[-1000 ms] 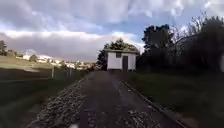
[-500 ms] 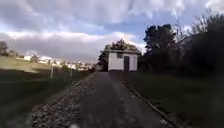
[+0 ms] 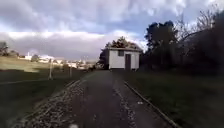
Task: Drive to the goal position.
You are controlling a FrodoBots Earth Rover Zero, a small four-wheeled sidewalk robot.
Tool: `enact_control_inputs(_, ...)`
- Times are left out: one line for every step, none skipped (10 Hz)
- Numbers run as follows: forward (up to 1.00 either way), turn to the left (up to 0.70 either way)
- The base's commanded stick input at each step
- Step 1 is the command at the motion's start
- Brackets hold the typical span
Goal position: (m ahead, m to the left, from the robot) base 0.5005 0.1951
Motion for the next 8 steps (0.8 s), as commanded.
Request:
enact_control_inputs(1.00,0.00)
enact_control_inputs(1.00,0.00)
enact_control_inputs(1.00,0.00)
enact_control_inputs(1.00,0.00)
enact_control_inputs(1.00,0.00)
enact_control_inputs(1.00,0.00)
enact_control_inputs(1.00,0.00)
enact_control_inputs(1.00,0.00)
